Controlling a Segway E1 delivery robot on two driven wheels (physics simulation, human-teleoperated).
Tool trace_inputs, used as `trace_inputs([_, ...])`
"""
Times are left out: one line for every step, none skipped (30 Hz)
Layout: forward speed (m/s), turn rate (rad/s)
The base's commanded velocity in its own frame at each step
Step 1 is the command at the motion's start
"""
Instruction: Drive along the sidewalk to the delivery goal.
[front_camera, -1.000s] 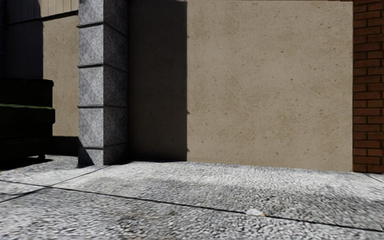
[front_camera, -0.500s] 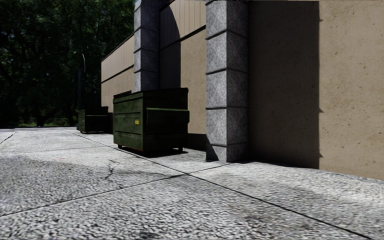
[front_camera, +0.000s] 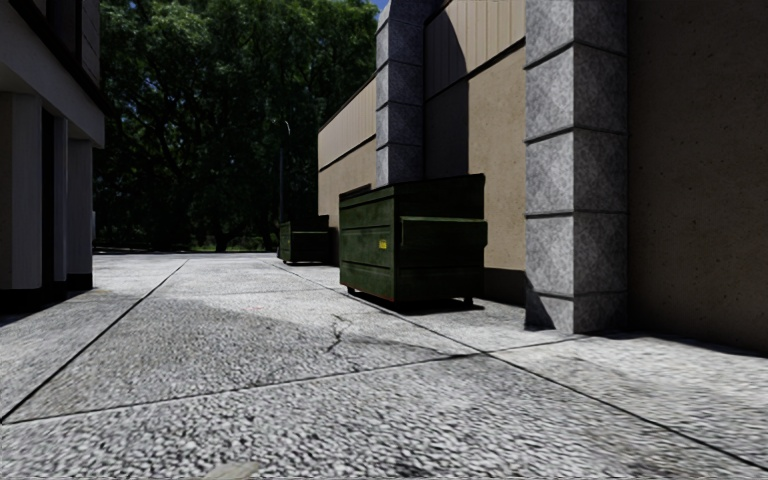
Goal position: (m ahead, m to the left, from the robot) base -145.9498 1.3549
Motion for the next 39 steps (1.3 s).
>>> trace_inputs([2.00, 0.98])
trace_inputs([2.00, 1.04])
trace_inputs([2.00, 1.04])
trace_inputs([2.00, 0.00])
trace_inputs([2.00, 0.00])
trace_inputs([2.00, 0.00])
trace_inputs([2.00, 0.00])
trace_inputs([2.00, 0.00])
trace_inputs([2.00, 0.00])
trace_inputs([2.00, 0.00])
trace_inputs([2.00, 0.00])
trace_inputs([2.00, 0.00])
trace_inputs([2.00, 0.73])
trace_inputs([2.00, 0.98])
trace_inputs([2.00, 0.98])
trace_inputs([2.00, 1.20])
trace_inputs([2.00, 1.20])
trace_inputs([2.00, 1.20])
trace_inputs([2.00, 0.75])
trace_inputs([2.00, 0.59])
trace_inputs([2.00, 0.39])
trace_inputs([2.00, 0.16])
trace_inputs([2.00, 0.06])
trace_inputs([2.00, 0.06])
trace_inputs([2.00, 0.02])
trace_inputs([2.00, 0.00])
trace_inputs([2.00, 0.00])
trace_inputs([2.00, 0.00])
trace_inputs([2.00, 0.00])
trace_inputs([2.00, 0.00])
trace_inputs([2.00, 0.00])
trace_inputs([2.00, 0.00])
trace_inputs([2.00, 0.00])
trace_inputs([2.00, 0.00])
trace_inputs([2.00, 0.00])
trace_inputs([2.00, 0.00])
trace_inputs([2.00, 0.00])
trace_inputs([2.00, 0.00])
trace_inputs([2.00, 0.00])
